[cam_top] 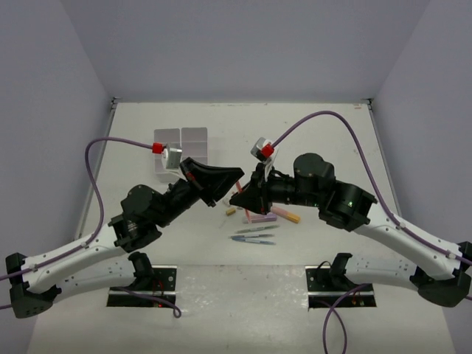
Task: Sort the stationery into containers
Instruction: Place the pen in the storage box.
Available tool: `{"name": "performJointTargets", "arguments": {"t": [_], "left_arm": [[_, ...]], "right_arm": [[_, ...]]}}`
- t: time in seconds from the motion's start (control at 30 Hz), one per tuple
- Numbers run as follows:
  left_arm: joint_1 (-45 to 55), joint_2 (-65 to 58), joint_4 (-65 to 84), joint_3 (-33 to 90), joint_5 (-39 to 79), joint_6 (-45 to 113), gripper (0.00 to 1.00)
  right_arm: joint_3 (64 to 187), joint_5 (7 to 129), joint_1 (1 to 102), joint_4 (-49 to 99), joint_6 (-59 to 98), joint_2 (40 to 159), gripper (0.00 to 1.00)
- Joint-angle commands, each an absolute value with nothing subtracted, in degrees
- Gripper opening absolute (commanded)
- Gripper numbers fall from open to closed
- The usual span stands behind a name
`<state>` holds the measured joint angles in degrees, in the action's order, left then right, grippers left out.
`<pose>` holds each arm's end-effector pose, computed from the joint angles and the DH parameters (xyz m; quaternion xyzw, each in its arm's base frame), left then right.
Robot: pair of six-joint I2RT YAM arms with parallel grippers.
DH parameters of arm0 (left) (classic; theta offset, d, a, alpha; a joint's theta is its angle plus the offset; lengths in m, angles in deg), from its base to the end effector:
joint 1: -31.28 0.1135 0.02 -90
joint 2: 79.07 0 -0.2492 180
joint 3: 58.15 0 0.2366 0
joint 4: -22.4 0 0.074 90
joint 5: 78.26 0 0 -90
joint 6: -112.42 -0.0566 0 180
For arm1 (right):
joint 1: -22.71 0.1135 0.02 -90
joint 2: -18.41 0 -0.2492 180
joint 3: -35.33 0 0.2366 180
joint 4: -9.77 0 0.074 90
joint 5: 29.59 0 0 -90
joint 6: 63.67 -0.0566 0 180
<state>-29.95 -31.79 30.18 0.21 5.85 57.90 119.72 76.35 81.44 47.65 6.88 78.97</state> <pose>0.1044 -0.1782 0.3842 0.0887 0.5756 -0.5872 0.5621 0.1105 0.2119 0.3949 -0.3427 0.7066 0.4691 0.4041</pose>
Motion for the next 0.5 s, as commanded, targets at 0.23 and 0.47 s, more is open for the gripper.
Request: {"name": "performJointTargets", "arguments": {"t": [0.23, 0.47], "left_arm": [[-31.38, -32.57, 12.12, 7.06, 1.06, 52.30, 0.41], [-31.38, -28.87, 11.83, 9.74, 3.33, 51.42, 0.49]], "right_arm": [[114.03, 79.62, 81.71, 32.41, 6.12, 74.52, 0.00], [112.31, 79.66, 82.05, 32.10, 5.06, 74.92, 0.00]]}}
